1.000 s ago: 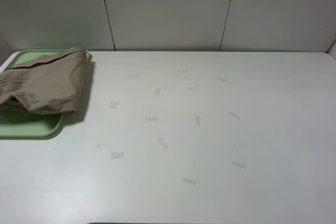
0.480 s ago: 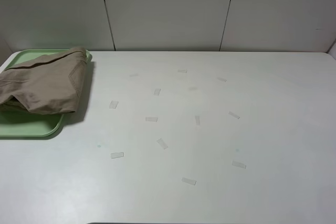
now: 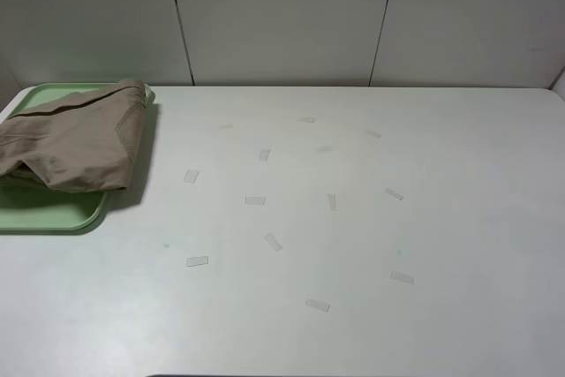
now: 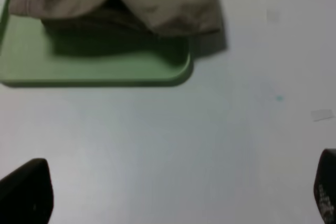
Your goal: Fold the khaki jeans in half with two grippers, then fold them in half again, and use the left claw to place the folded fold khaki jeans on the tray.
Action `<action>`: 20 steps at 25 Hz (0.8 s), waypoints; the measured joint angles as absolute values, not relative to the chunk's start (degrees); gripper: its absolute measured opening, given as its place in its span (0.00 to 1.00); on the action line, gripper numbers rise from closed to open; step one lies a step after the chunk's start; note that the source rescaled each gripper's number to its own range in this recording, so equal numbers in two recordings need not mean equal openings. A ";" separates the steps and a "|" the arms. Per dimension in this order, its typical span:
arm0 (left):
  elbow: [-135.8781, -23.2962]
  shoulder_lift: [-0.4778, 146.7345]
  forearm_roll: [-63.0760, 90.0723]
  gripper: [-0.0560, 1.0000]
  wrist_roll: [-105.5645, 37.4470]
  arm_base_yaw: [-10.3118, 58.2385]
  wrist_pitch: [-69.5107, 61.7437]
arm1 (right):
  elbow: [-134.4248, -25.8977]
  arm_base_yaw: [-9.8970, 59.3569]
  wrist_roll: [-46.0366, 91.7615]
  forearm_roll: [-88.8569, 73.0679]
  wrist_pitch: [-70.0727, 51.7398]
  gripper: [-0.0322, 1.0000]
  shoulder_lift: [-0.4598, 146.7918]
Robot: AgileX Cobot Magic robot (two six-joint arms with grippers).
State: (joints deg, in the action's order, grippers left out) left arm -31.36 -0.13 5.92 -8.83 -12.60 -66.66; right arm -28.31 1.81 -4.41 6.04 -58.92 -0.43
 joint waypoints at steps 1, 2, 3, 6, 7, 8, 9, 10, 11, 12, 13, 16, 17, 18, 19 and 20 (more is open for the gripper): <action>-31.25 -0.13 6.42 1.00 -8.83 -12.60 -66.66 | -28.31 1.81 -4.41 6.04 -58.92 1.00 -0.43; -31.06 -0.19 6.74 1.00 -8.83 -12.60 -66.61 | -28.31 1.81 -4.41 6.04 -58.92 1.00 -0.43; -30.87 -0.25 6.79 1.00 -8.83 -12.60 -66.55 | -28.31 1.81 -4.41 6.04 -58.92 1.00 -0.43; -30.25 -0.51 6.86 1.00 -8.83 -12.60 -65.13 | -28.31 1.81 -4.41 6.04 -58.92 1.00 -0.43; -29.80 -0.51 6.86 1.00 -8.83 -12.60 -64.02 | -28.31 1.81 -4.41 6.04 -58.92 1.00 -0.43; -29.22 -0.51 6.91 1.00 -8.83 -12.46 -62.96 | -28.31 1.81 -4.41 6.04 -58.92 1.00 -0.43; -28.80 -0.51 6.91 1.00 -8.83 -12.07 -62.16 | -28.31 1.81 -4.41 6.04 -58.92 1.00 -0.43; -28.54 -0.51 6.91 1.00 -8.83 -11.37 -61.77 | -28.31 1.81 -4.41 6.04 -58.92 1.00 -0.43; -28.42 -0.51 6.84 1.00 -8.83 -10.37 -61.41 | -28.31 1.81 -4.41 6.04 -58.92 1.00 -0.43; -28.38 -0.51 6.78 1.00 -8.83 -9.34 -61.23 | -28.31 1.81 -4.41 6.04 -58.92 1.00 -0.43; -28.38 -0.51 6.58 1.00 -8.83 -7.99 -61.17 | -28.31 1.81 -4.41 6.04 -58.92 1.00 -0.43; -28.38 -0.51 5.85 1.00 -8.83 -3.76 -61.11 | -28.31 1.81 -4.41 6.04 -58.92 1.00 -0.43; -28.38 -0.51 5.77 1.00 -8.83 -2.32 -61.11 | -28.31 1.81 -4.41 6.04 -58.92 1.00 -0.43; -28.35 -0.51 5.75 1.00 -8.83 -1.00 -61.11 | -28.31 1.81 -4.41 6.04 -58.92 1.00 -0.43; -28.31 -0.51 5.75 1.00 -8.83 -0.08 -61.11 | -28.31 1.81 -4.41 6.04 -58.92 1.00 -0.43; -28.31 -0.51 5.75 1.00 -8.83 0.74 -61.11 | -28.31 1.81 -4.41 6.04 -58.92 1.00 -0.43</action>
State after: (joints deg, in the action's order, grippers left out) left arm -28.31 -0.51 5.75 -8.83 0.74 -61.11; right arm -28.31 1.81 -4.41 6.04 -58.92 -0.43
